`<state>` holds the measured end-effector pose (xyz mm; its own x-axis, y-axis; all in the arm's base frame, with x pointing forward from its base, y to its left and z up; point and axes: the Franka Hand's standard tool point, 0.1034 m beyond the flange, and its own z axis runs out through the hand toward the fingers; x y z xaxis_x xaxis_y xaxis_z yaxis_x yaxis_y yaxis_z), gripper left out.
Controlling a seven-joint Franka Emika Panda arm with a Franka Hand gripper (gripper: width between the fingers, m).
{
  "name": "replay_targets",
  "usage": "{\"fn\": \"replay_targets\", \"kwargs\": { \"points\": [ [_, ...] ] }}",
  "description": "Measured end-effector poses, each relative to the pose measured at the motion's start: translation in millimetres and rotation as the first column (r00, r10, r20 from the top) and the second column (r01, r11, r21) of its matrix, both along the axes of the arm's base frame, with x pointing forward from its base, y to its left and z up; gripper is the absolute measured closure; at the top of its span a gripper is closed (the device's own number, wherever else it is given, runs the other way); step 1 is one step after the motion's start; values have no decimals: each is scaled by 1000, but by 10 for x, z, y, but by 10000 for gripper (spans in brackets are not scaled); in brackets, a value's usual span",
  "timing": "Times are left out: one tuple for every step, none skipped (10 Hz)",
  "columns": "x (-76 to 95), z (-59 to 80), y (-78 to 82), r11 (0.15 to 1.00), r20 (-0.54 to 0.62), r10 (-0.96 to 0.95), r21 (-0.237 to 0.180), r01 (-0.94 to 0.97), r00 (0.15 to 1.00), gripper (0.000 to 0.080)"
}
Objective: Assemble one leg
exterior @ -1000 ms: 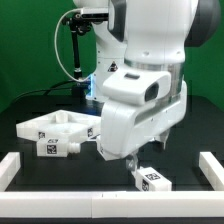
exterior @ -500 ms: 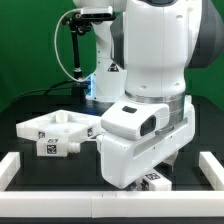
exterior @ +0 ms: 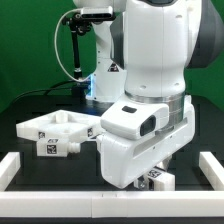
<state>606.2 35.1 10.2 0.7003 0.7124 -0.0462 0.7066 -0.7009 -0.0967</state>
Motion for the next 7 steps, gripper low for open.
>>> {"fn": "replay_targets", "kwargs": {
  "points": [
    [-15, 6, 4, 1000, -1, -8, -1, 8, 1000, 532],
    [-184, 76, 39, 994, -5, -105, -14, 105, 994, 532],
    [-443, 203, 118, 983, -27, -180, -31, 179, 983, 532],
    [-631, 312, 205, 968, -46, -248, -50, 246, 968, 532],
    [-747, 414, 349, 938, -40, -343, -74, 339, 939, 532],
    [-766, 479, 451, 945, -31, -322, -73, 319, 946, 532],
    [-772, 444, 419, 948, -37, -315, -72, 312, 948, 532]
  ]
}}
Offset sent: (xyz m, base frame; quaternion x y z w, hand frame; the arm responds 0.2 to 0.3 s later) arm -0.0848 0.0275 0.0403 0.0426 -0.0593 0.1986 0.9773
